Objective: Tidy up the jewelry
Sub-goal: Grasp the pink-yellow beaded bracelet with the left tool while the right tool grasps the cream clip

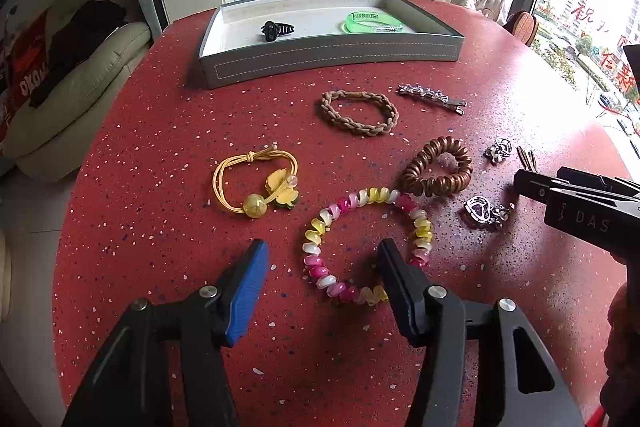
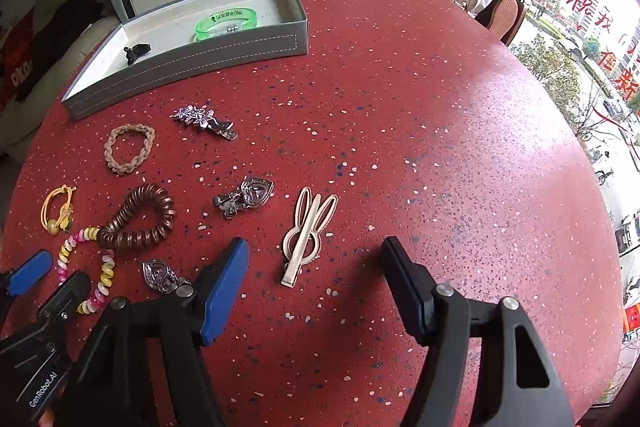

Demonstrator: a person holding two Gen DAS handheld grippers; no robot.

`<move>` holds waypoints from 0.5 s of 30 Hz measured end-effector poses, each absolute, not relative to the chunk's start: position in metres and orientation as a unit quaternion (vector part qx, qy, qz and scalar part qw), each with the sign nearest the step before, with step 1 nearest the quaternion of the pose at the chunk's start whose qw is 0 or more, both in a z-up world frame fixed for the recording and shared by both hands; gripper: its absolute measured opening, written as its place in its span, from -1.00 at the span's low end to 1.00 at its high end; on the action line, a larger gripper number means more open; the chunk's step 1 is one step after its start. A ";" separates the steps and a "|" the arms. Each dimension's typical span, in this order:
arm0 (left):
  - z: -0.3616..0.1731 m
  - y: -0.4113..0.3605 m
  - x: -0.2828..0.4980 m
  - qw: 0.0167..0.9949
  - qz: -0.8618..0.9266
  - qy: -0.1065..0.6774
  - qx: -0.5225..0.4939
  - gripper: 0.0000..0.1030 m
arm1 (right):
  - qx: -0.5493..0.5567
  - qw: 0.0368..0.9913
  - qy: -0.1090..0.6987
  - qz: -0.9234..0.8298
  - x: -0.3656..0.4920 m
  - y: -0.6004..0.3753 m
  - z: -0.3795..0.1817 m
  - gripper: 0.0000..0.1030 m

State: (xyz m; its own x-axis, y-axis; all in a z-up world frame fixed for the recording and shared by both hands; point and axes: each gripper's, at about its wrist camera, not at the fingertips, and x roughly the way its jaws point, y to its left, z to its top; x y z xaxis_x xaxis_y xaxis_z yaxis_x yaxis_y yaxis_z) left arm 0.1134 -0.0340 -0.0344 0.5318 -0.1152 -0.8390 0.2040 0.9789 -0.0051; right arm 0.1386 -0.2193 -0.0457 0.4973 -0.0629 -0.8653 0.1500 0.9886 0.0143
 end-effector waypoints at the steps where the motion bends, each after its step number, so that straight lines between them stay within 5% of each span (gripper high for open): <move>1: -0.034 -0.035 0.113 0.874 -0.094 0.475 0.048 0.31 | 0.043 0.865 0.497 -0.060 0.138 -0.219 -0.045 0.18; 2: -0.033 -0.036 0.112 0.874 -0.096 0.473 0.050 0.11 | 0.043 0.865 0.497 -0.060 0.138 -0.219 -0.044 0.11; 6: -0.032 -0.039 0.108 0.875 -0.102 0.469 0.065 -0.18 | 0.048 0.863 0.499 -0.064 0.137 -0.223 -0.042 -0.31; 7: -0.032 -0.039 0.107 0.875 -0.105 0.469 0.065 -0.40 | 0.050 0.862 0.500 -0.064 0.136 -0.225 -0.042 -0.41; 11: -0.030 -0.035 0.106 0.872 -0.123 0.472 0.052 -0.46 | 0.063 0.862 0.499 -0.064 0.134 -0.232 -0.041 -0.82; 15: -0.024 -0.032 0.101 0.875 -0.139 0.462 0.041 -0.46 | 0.075 0.863 0.497 -0.060 0.131 -0.236 -0.040 -0.82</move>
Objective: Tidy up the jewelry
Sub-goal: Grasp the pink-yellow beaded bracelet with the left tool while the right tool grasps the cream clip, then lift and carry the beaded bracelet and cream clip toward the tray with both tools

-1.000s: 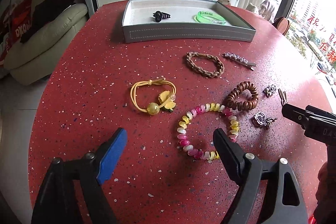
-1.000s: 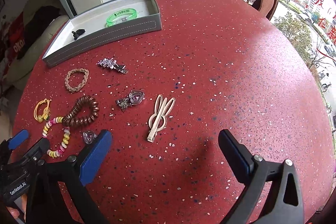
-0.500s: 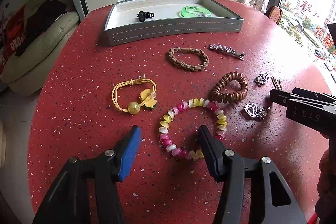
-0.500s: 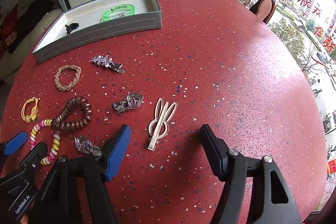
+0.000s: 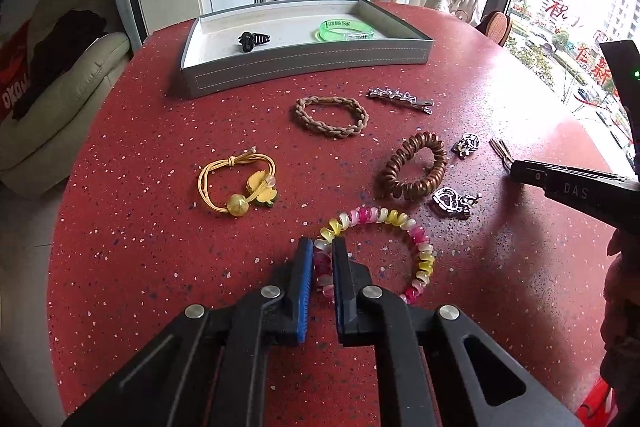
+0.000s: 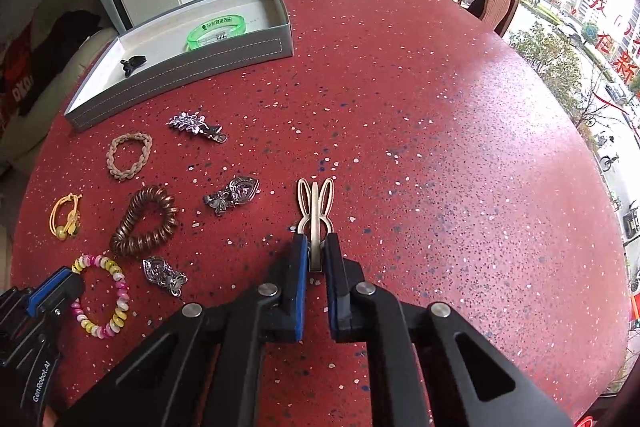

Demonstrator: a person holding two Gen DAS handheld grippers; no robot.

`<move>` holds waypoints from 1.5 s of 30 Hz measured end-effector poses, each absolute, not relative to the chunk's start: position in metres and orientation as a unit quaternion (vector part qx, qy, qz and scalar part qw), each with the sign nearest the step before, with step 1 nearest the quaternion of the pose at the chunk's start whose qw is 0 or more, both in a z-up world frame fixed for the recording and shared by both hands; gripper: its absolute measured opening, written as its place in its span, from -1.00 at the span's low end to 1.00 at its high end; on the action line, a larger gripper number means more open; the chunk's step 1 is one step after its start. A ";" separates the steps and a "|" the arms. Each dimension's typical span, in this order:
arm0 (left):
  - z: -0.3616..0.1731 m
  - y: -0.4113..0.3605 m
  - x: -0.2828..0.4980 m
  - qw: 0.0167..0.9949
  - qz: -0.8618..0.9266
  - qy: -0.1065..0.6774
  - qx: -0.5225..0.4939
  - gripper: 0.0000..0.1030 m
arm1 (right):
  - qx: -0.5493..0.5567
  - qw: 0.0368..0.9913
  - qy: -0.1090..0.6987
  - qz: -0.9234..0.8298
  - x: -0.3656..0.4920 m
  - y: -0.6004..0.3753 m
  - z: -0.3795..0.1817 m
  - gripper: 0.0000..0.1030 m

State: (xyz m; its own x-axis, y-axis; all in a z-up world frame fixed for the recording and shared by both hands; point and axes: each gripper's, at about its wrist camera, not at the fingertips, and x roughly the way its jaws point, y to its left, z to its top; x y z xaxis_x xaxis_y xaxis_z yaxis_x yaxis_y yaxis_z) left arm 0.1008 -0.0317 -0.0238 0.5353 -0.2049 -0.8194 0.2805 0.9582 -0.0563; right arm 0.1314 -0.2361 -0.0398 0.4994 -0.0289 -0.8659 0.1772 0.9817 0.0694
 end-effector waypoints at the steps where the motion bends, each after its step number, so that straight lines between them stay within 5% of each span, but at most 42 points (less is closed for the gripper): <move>1: -0.022 -0.031 0.100 0.876 -0.143 0.460 0.038 -0.47 | 0.078 0.864 0.495 -0.058 0.130 -0.237 -0.039 -0.82; 10: 0.000 -0.021 0.096 0.881 -0.167 0.442 0.011 -0.47 | 0.094 0.877 0.469 -0.036 0.121 -0.242 -0.020 -0.82; 12: 0.003 -0.018 0.096 0.882 -0.168 0.441 0.006 -0.66 | 0.096 0.881 0.462 -0.032 0.118 -0.243 -0.015 -0.82; 30: -0.006 -0.004 0.099 0.882 -0.143 0.450 -0.003 -0.64 | 0.115 0.883 0.455 -0.009 0.112 -0.241 -0.008 -0.82; 31: -0.008 -0.002 0.099 0.880 -0.144 0.452 -0.006 -0.21 | 0.115 0.883 0.454 -0.007 0.112 -0.241 -0.008 -0.82; 32: -0.010 -0.002 0.100 0.879 -0.143 0.456 -0.006 1.00 | 0.116 0.884 0.454 -0.006 0.111 -0.240 -0.008 -0.82; 43: -0.037 -0.028 0.127 0.867 -0.142 0.473 0.064 1.00 | 0.124 0.884 0.451 0.003 0.108 -0.239 -0.007 -0.82; 45: -0.046 -0.031 0.136 0.860 -0.143 0.485 0.067 0.85 | 0.125 0.884 0.450 0.005 0.108 -0.239 -0.006 -0.82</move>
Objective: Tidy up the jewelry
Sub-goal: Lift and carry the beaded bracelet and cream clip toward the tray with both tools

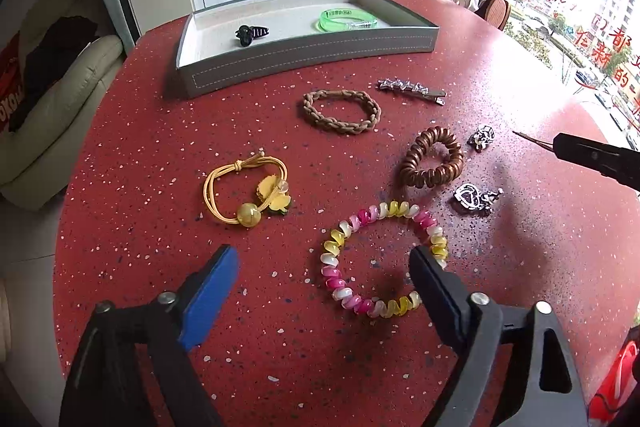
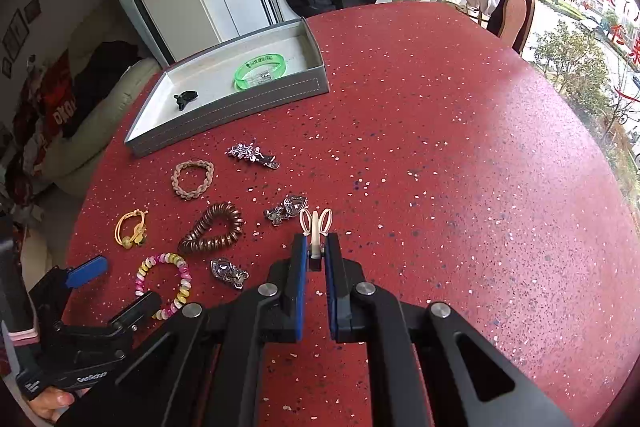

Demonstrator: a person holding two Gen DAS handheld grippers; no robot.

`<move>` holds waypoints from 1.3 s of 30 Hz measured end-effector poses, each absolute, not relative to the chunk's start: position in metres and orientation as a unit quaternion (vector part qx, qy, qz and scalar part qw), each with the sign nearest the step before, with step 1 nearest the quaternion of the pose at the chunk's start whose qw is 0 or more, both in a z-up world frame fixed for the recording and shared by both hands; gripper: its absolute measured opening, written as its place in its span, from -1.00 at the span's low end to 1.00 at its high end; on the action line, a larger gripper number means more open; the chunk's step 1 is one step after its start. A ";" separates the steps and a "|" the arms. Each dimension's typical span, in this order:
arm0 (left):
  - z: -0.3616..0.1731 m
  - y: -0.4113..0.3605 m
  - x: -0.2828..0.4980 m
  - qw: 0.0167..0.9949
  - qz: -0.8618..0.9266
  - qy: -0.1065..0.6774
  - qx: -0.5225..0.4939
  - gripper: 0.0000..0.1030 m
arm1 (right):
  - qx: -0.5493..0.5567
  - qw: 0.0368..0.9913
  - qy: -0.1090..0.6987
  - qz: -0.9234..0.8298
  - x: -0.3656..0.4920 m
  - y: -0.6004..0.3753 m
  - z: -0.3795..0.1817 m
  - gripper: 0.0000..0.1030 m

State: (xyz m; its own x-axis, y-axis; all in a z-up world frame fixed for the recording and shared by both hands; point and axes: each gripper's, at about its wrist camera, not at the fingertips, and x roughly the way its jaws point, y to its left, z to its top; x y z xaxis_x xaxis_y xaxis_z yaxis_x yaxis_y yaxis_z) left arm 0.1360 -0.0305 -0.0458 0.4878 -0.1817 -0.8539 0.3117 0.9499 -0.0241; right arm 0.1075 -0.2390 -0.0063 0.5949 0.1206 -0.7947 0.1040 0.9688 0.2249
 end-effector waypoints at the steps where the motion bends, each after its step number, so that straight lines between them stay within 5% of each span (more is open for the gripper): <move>1: -0.048 -0.032 0.137 0.858 -0.145 0.488 0.068 0.82 | 0.125 0.885 0.449 0.006 0.107 -0.239 -0.006 -0.82; 4: -0.046 -0.038 0.137 0.860 -0.164 0.476 0.081 0.46 | 0.125 0.885 0.449 0.009 0.106 -0.236 -0.005 -0.82; 6: -0.045 -0.041 0.137 0.861 -0.178 0.468 0.088 -0.03 | 0.124 0.886 0.447 0.010 0.106 -0.235 -0.004 -0.82; 7: -0.044 -0.043 0.134 0.861 -0.185 0.465 0.093 -0.45 | 0.124 0.886 0.447 0.010 0.106 -0.235 -0.004 -0.82; 39: 0.049 0.009 0.183 0.898 -0.202 0.389 -0.025 -0.47 | 0.115 0.901 0.413 0.068 0.167 -0.206 0.047 -0.82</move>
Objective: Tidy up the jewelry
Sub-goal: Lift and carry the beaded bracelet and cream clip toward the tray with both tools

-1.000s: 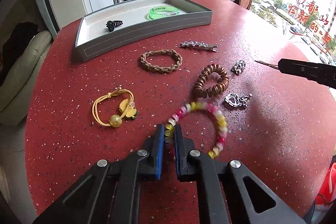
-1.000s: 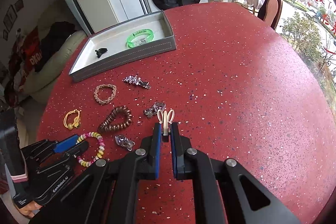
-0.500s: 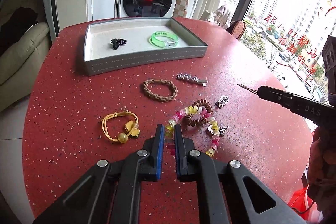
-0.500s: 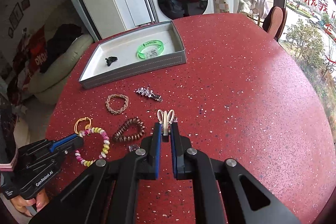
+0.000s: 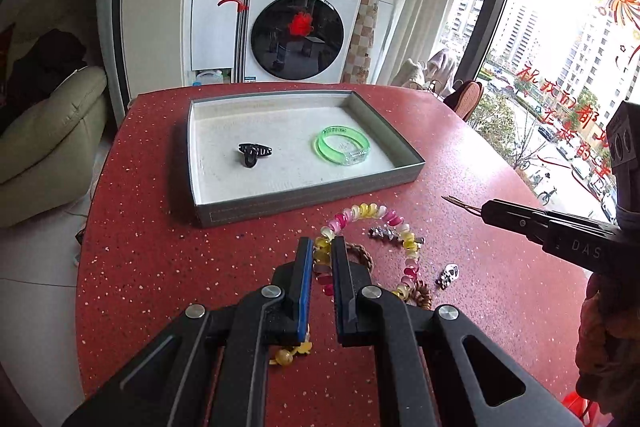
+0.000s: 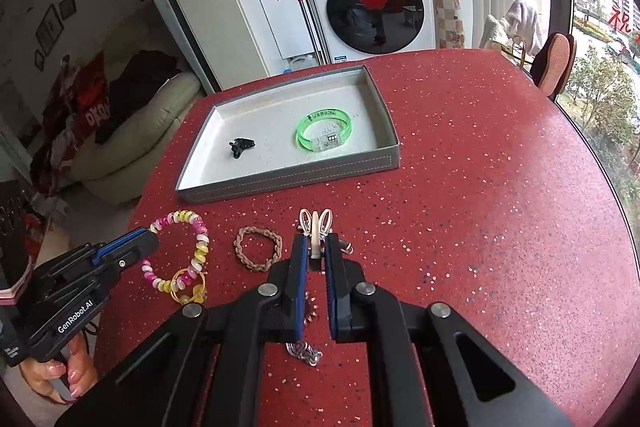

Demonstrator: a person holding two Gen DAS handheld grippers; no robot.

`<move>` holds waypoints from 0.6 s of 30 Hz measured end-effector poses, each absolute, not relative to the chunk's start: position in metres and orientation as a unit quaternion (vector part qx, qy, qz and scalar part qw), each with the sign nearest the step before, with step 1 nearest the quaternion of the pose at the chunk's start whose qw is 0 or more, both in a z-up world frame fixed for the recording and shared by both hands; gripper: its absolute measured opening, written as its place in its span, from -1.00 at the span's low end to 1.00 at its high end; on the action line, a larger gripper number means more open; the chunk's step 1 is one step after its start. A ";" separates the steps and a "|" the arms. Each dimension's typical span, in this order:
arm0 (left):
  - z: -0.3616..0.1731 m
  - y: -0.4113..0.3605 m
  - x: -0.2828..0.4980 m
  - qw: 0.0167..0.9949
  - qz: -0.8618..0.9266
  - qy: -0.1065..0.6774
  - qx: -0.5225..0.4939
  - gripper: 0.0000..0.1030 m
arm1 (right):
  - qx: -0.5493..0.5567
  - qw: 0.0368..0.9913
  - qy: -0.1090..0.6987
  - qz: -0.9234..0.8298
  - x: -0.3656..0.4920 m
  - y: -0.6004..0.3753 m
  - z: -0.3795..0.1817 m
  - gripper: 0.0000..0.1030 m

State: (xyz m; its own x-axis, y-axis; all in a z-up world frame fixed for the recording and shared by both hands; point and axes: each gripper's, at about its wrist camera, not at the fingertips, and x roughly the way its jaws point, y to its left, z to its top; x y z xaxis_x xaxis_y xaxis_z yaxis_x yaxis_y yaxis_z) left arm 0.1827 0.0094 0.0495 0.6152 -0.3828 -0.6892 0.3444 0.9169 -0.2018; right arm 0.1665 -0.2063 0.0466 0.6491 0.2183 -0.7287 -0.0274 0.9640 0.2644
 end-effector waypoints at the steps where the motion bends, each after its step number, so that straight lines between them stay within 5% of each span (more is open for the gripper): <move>1: 0.050 0.011 0.191 0.899 -0.199 0.388 -0.028 -0.47 | 0.116 0.901 0.413 0.071 0.173 -0.205 0.048 -0.82; 18: 0.032 0.012 0.344 0.906 -0.127 0.401 -0.039 -0.47 | 0.115 0.902 0.406 0.091 0.323 -0.196 0.045 -0.82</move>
State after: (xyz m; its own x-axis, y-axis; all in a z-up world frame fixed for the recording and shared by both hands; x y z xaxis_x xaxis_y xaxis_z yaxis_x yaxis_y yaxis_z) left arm 0.3443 0.0122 0.0324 0.6465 -0.2608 -0.7170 0.1985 0.9649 -0.1720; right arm 0.3227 -0.1964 0.0445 0.6540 0.2563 -0.7117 -0.0703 0.9574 0.2802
